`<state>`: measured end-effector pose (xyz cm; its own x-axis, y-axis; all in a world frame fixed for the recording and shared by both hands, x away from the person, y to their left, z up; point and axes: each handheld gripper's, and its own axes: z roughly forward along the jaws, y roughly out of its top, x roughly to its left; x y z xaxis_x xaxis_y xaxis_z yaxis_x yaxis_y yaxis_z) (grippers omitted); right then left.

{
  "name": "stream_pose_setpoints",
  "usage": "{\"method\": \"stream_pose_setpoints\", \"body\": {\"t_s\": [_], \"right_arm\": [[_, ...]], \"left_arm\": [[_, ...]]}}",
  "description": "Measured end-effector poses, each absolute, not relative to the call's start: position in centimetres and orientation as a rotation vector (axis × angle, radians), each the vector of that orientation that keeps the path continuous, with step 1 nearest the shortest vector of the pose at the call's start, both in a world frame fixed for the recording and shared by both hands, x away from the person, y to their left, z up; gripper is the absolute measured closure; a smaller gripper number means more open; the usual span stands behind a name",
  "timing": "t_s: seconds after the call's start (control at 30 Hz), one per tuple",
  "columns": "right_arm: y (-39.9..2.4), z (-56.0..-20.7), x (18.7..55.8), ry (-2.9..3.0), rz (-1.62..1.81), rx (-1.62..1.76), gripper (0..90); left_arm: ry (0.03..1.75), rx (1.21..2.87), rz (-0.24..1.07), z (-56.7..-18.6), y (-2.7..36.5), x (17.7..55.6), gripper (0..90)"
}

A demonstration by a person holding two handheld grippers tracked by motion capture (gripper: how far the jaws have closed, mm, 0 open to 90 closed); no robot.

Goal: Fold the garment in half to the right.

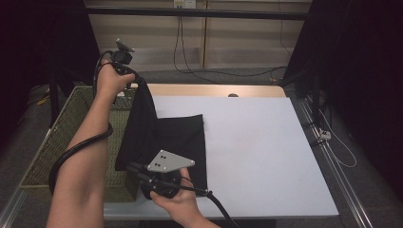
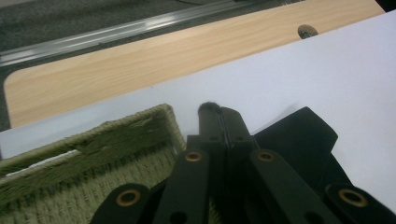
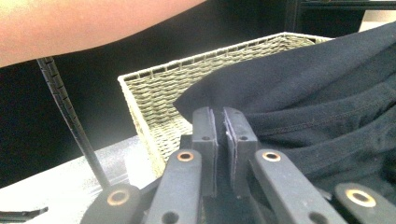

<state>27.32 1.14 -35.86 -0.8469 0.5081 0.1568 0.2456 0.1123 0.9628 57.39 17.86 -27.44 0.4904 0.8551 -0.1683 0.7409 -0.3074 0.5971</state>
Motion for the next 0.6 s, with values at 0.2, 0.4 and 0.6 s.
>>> {"method": "stream_pose_setpoints", "body": {"t_s": [0.2, 0.4, 0.6], "right_arm": [[1.2, -36.7, 27.2, 2.171, 1.795, 0.769, 84.7], [1.3, -37.2, 27.1, 2.18, 1.801, 0.771, 84.7], [1.5, -37.6, 26.8, 2.184, 1.79, 0.787, 84.7]], "left_arm": [[1.278, 2.143, 0.218, -28.3, 17.5, 57.8, 89.0], [1.254, 2.149, 0.201, -28.9, 17.1, 57.8, 89.0], [1.275, 2.133, 0.184, -29.4, 16.6, 57.6, 89.0]]}}
